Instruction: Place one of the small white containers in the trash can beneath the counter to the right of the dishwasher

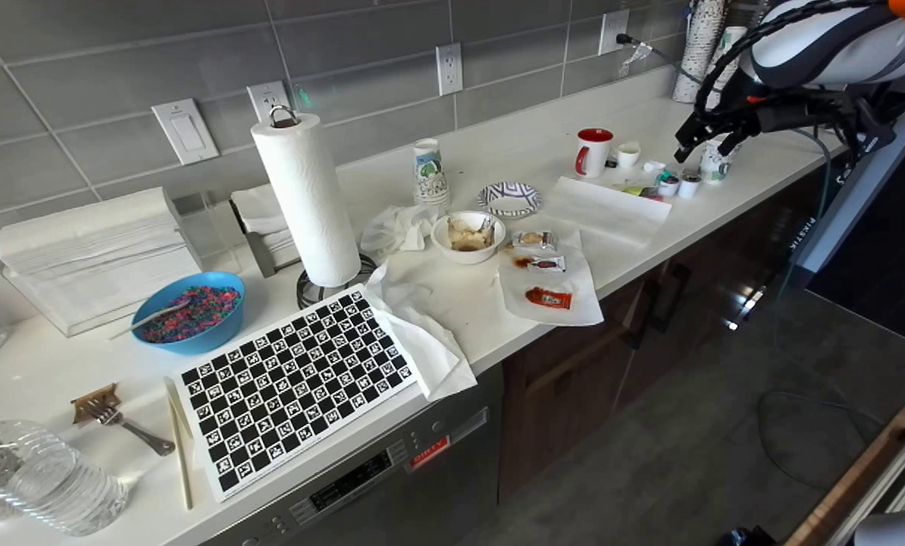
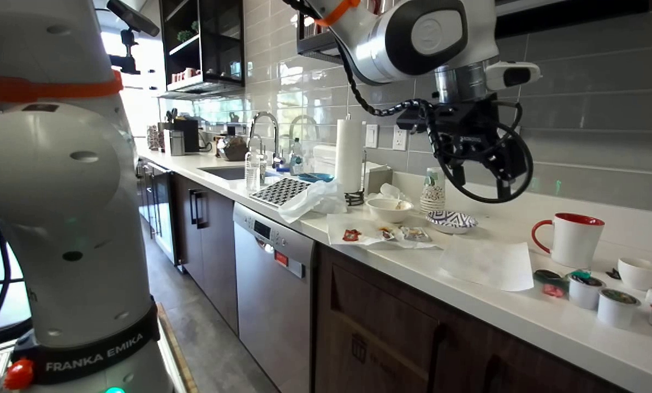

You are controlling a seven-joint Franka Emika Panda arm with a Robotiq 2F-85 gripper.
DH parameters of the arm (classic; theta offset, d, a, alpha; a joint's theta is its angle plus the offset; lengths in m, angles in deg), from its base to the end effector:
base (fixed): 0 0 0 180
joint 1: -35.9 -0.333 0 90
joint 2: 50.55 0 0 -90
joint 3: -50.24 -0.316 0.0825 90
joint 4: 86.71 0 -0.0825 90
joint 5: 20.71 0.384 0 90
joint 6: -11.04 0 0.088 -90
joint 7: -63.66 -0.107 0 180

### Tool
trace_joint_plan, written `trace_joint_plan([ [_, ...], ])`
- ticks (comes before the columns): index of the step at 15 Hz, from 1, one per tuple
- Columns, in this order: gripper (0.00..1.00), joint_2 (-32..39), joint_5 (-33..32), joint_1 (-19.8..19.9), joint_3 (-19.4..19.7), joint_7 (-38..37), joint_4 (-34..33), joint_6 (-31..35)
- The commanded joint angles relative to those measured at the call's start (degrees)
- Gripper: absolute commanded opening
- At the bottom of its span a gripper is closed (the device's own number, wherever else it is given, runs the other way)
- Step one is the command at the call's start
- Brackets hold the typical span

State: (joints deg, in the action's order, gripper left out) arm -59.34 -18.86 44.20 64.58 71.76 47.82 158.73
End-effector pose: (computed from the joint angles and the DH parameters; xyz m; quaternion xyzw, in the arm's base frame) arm 0.4744 -0.2009 0.4317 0.9720 -0.1381 0.1890 0.0209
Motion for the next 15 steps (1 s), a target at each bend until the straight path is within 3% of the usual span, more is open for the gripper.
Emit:
trace_joint_plan([
  [1,1.0,4.3,0.97,2.64,1.65,1.84,-2.65,0.72],
  [5,1.0,8.19,6.14,4.71,3.95,6.65,-4.38,3.61],
  [6,1.0,5.29,3.21,4.71,2.8,4.11,-2.66,2.1],
  [15,1.0,11.86,8.1,7.16,4.29,8.94,-6.09,5.33],
])
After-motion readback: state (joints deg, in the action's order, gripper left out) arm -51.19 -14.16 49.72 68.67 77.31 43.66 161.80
